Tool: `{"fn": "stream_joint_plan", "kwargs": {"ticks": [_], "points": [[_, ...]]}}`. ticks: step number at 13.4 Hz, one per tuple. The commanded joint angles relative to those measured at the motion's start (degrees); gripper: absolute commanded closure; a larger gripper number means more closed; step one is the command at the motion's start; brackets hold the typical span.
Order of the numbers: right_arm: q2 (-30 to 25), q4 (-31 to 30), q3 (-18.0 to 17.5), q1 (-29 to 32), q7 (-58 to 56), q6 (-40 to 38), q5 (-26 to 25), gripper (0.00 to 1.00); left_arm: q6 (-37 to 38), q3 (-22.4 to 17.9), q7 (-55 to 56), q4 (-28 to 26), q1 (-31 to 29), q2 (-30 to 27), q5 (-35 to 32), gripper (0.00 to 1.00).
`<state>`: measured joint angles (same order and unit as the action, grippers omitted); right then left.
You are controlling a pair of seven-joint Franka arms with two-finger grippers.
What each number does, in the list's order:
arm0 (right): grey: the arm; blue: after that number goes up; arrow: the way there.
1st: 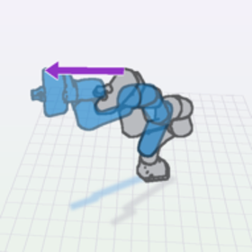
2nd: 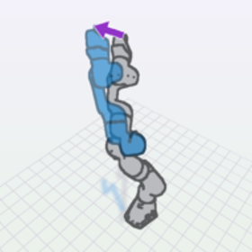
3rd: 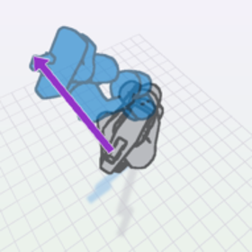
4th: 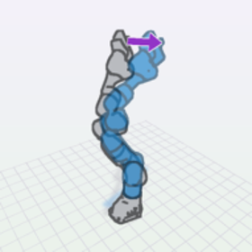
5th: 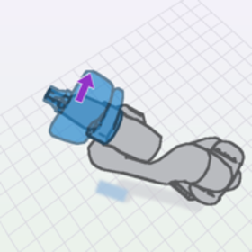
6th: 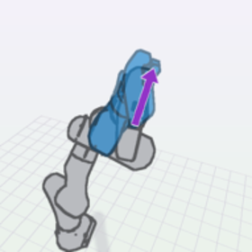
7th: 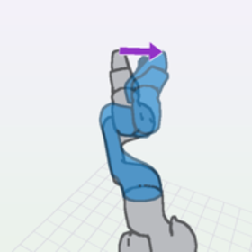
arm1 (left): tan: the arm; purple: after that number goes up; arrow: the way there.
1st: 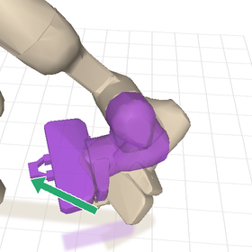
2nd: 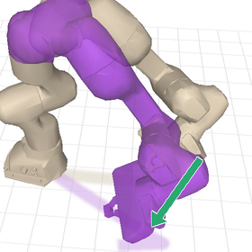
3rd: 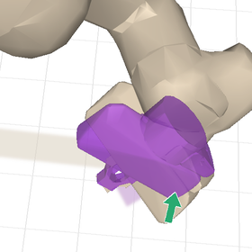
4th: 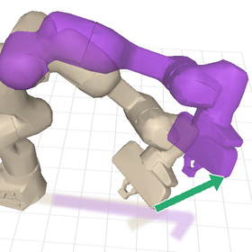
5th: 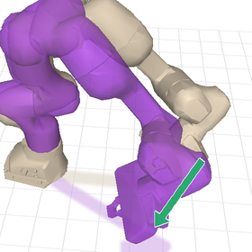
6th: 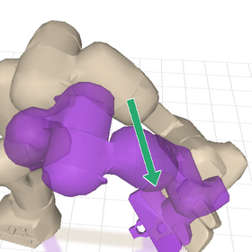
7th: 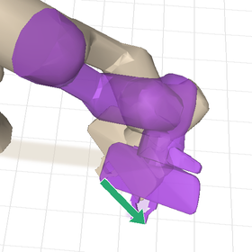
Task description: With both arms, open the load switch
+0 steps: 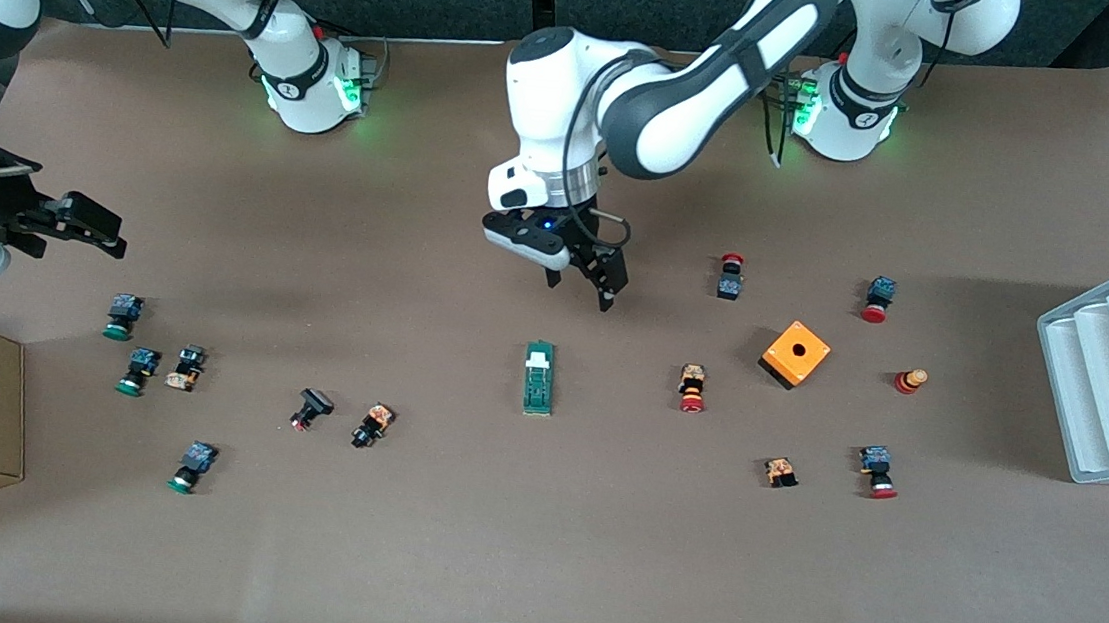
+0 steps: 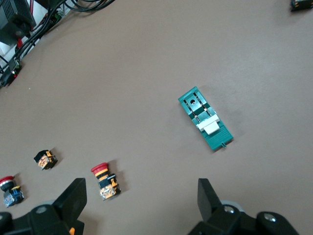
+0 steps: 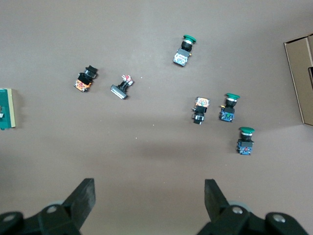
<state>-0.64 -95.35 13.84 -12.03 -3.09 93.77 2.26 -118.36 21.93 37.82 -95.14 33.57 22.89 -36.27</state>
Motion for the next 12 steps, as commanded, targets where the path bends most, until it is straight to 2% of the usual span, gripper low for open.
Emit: {"fn": "stream_joint_plan", "kwargs": {"ticks": [1,7,9,12], "points": [[0.4,0.9,0.1,-0.3,-0.6,0.2,-1.6,0.00,1.4,0.4,-5.1,-1.0,-3.9,-3.8,5.4,0.00],[0.6,0.9,0.1,-0.4,-0.6,1.1,-1.6,0.00,4.2,0.1,-24.5,1.1,-14.9,-9.6,23.1,0.00],[0.6,0.9,0.2,-0.3,-0.6,1.1,-1.7,0.00,8.1,0.1,-29.3,4.2,-18.4,-9.6,28.5,0.00],[0.6,0.9,0.2,-0.3,-0.7,1.2,-2.0,0.00,18.5,0.1,-33.1,9.6,-24.1,-9.7,33.4,0.00]]}}
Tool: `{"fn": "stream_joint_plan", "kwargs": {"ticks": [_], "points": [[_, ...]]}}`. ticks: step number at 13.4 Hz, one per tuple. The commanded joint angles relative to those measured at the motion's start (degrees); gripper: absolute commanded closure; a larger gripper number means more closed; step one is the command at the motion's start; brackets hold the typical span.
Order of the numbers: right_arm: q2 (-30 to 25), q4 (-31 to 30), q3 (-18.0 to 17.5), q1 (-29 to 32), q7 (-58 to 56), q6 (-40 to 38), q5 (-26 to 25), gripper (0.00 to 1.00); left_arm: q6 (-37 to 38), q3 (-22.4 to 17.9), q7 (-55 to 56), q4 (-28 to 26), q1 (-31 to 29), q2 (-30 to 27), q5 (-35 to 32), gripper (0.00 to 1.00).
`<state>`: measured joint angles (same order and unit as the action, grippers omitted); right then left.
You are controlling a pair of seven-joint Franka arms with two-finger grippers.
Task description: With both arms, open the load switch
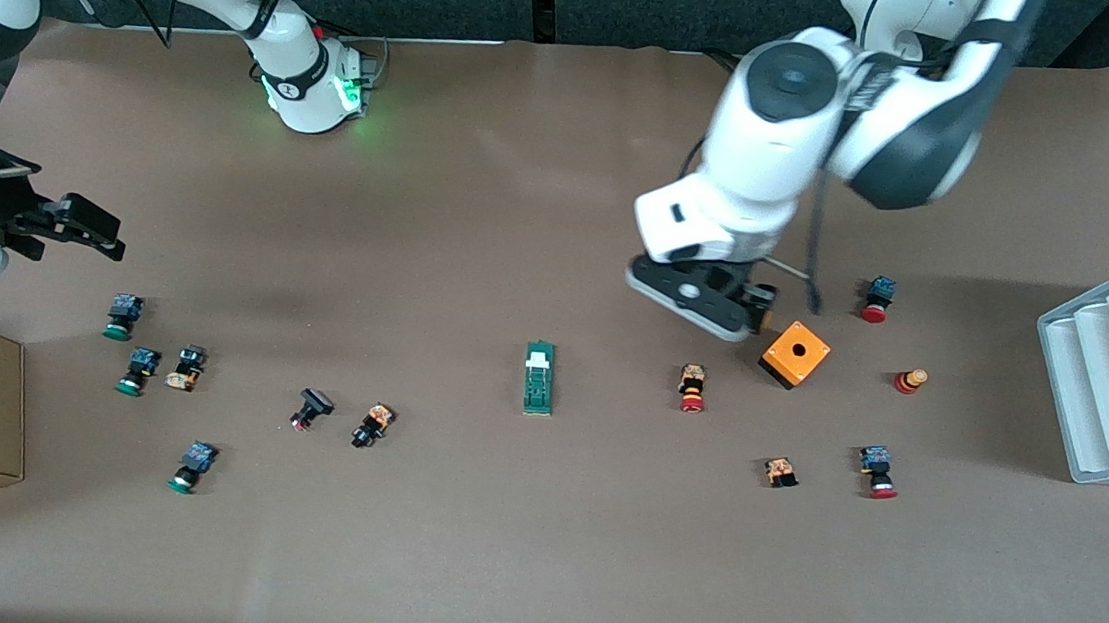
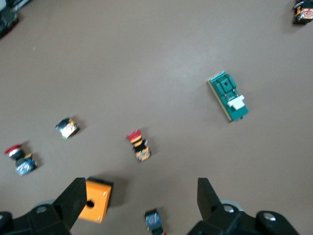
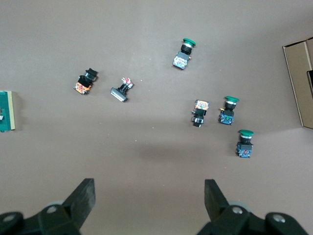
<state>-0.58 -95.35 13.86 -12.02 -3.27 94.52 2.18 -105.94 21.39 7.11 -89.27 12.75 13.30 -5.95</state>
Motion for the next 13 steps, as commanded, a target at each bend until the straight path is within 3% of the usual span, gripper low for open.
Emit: {"fn": "stream_joint_plan", "kwargs": {"ticks": [1,6,13], "points": [[0.5,0.9,0.1,-0.4,-0.4,0.6,-2.8,0.00,9.8,0.6,-2.4,5.5,-5.1,-0.4,3.6,0.00],[0.5,0.8,0.1,-0.9,0.1,0.7,-3.8,0.00,16.6,0.6,-2.4,9.5,-16.3,-1.0,2.8,0.00],[0.5,0.8,0.2,-1.0,0.9,0.8,-3.8,0.00,20.0,-1.2,-1.7,9.7,-17.4,-2.5,2.7,0.00]]}}
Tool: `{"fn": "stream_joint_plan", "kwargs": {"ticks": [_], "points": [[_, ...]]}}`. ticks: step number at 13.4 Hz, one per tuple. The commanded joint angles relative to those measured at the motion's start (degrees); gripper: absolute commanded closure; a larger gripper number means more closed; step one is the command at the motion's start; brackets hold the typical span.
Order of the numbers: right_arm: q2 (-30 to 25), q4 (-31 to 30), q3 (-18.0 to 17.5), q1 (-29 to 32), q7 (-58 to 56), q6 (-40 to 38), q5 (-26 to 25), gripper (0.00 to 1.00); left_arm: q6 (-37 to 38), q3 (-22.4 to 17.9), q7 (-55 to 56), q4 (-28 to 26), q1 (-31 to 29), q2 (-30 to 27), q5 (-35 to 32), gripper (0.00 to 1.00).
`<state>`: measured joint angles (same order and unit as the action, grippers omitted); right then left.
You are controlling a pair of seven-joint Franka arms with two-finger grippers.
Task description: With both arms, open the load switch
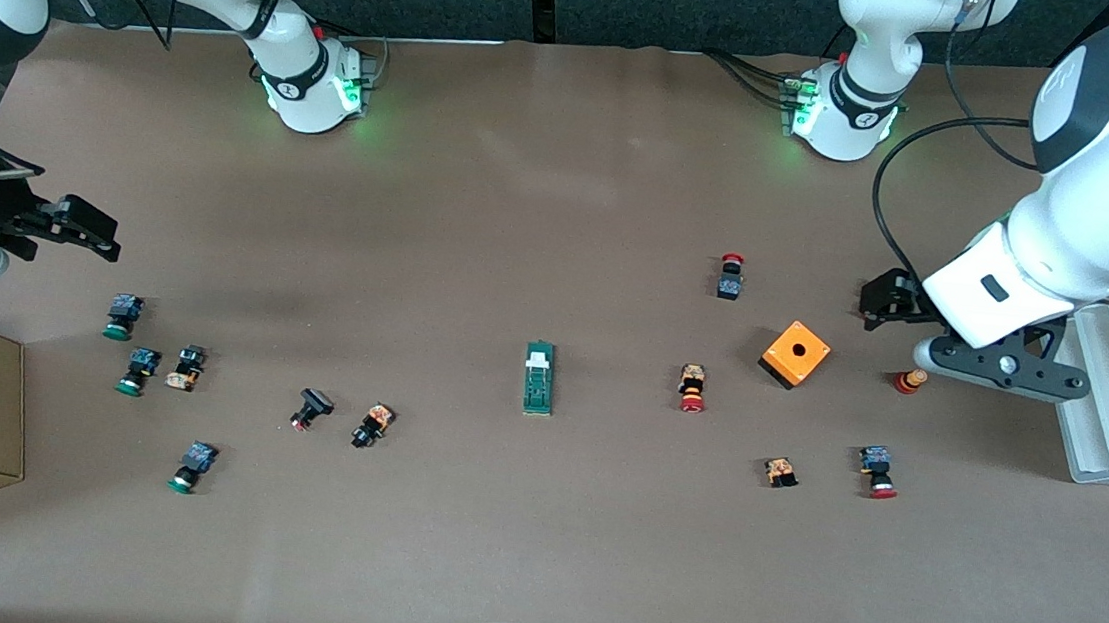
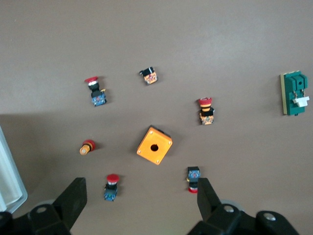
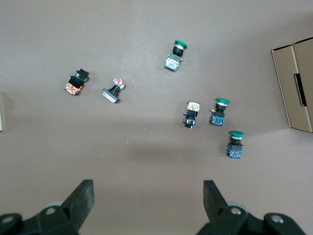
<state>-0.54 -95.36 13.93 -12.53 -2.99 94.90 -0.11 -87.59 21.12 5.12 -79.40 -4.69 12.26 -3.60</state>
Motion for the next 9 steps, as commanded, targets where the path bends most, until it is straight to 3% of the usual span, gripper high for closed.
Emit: {"fn": "stream_joint_plan", "kwargs": {"ticks": [1,4,5,7,9], "points": [[0.4,0.8,0.1,-0.7,0.6,0.9,-1.5,0.00,1.6,-1.0,0.2,-0.1,-0.1,-1.4,0.3,0.00],[0.5,0.8,0.1,-0.5,0.4,1.0,-1.6,0.00,3.1,-3.3,-0.3,-0.1,0.0,-1.6,1.2,0.00],[0.5,0.8,0.1,-0.5,0.4,1.0,-1.5,0.00,2.5,-4.9,-0.5,-2.1,0.1,-4.1,2.4,0.00],[0.6,0.8,0.1,-0.5,0.4,1.0,-1.6,0.00,-1.8,-9.9,-0.5,-10.6,1.3,-9.8,5.0,0.00],[0.6,0.8,0.1,-0.4,0.3,1.0,-1.5,0.00,-7.6,-16.3,-0.7,-19.4,6.9,-15.4,5.7,0.00]]}}
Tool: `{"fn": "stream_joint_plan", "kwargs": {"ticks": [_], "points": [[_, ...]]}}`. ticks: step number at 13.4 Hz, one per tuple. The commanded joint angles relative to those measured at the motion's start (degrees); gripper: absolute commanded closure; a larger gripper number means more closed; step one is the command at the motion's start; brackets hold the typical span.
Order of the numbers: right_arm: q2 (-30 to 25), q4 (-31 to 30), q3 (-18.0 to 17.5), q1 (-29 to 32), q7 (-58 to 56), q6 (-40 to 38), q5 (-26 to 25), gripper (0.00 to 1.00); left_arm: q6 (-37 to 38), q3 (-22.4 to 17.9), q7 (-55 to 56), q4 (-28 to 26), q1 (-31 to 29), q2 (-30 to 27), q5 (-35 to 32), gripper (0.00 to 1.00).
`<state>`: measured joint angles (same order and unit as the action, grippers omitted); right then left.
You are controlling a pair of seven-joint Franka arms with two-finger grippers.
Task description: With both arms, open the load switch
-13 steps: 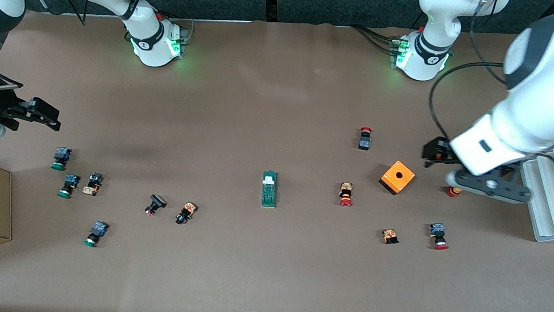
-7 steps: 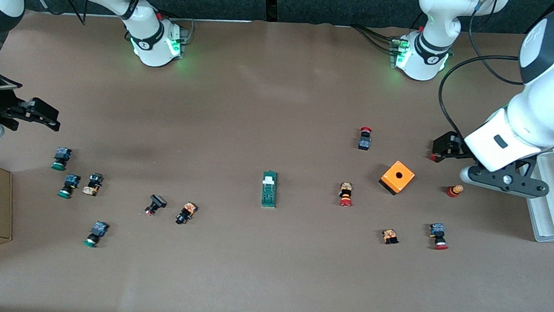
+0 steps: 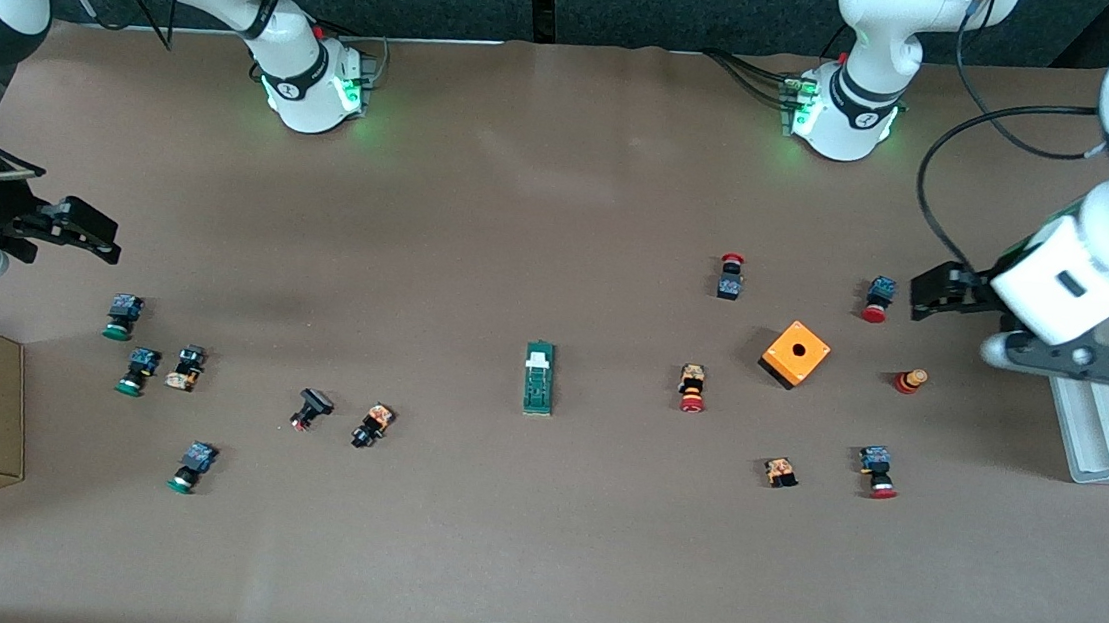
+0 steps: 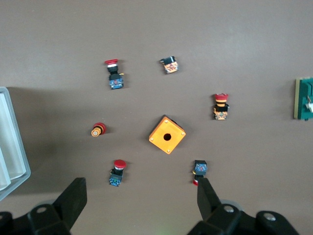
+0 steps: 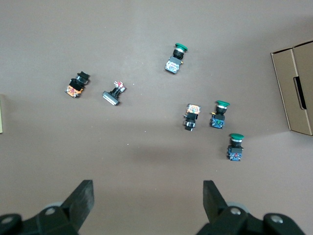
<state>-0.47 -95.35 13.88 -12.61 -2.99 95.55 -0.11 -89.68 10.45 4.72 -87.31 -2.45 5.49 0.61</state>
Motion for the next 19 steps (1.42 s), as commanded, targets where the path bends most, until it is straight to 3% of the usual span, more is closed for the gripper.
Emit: {"fn": "stream_joint_plan", "kwargs": {"ticks": [1,19], "points": [[0.6,0.8,0.2,-0.3,0.3,0.3,-1.5,0.00,-5.7,-6.3,-0.4,-12.0,5.3,-9.1,1.3,0.00],[0.6,0.8,0.2,-0.4,0.8,0.4,-1.1,0.00,-3.7,-6.5,0.1,-10.5,6.2,-8.1,0.6,0.00]]}}
